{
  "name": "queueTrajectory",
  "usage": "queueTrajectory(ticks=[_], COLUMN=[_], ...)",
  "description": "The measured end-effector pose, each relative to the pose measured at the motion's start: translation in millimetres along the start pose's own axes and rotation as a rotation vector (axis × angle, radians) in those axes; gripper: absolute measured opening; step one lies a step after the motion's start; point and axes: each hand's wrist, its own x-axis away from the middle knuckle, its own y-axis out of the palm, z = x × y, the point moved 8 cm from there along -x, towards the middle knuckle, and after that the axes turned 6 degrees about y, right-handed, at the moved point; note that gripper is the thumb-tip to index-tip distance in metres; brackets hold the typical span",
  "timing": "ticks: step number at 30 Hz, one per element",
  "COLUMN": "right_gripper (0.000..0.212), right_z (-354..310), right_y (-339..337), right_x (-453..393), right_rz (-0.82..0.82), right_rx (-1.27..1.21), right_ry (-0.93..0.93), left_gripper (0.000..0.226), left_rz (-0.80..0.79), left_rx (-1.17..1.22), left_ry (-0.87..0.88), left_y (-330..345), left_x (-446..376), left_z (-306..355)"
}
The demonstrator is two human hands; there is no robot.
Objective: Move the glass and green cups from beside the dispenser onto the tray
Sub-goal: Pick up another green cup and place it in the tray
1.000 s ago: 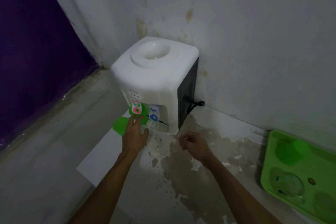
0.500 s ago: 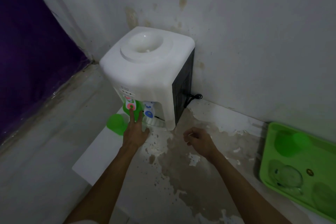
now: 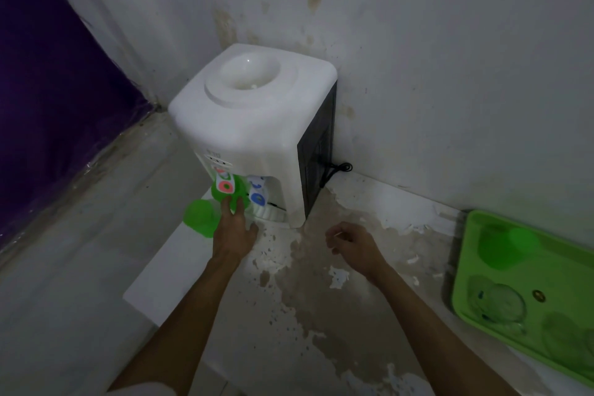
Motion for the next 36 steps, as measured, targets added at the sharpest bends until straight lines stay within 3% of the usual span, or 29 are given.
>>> queueTrajectory(ticks=[21,28,31,34,36], right_gripper=[0.007,0.009,0.010,0.008,0.021], right_z=[31.8,52.9,71.6,97.2,116.3], right_y=[-10.4,-18.0,-22.5,-26.6,-31.8], right_x=[20.7,40.3,50.7,60.5,69.3], right_rz=[0.033,0.041,0.045,0.066,0.110], right_rx=[-0.019,-0.084,-0.148,-0.270,-0.367], right_ry=[0.027,0.094,0.169,0.271,0.370], left_gripper=[0.022,0.020,0.045,0.046,0.046], left_rz=[-0.150,-0.368,-0.434,-0.485,-0.532], left_rx=[0.238,0.190,0.245,0.288,0.297], left_ry=[-0.064,-0.016,0.044,0.128,0.199], left_y=[-9.9,21.2,41.9,60.0,70.4], left_x=[23.3,50.5,68.7,83.0,93.8], left_z=[31.8,76.0,109.5,147.3,175.7])
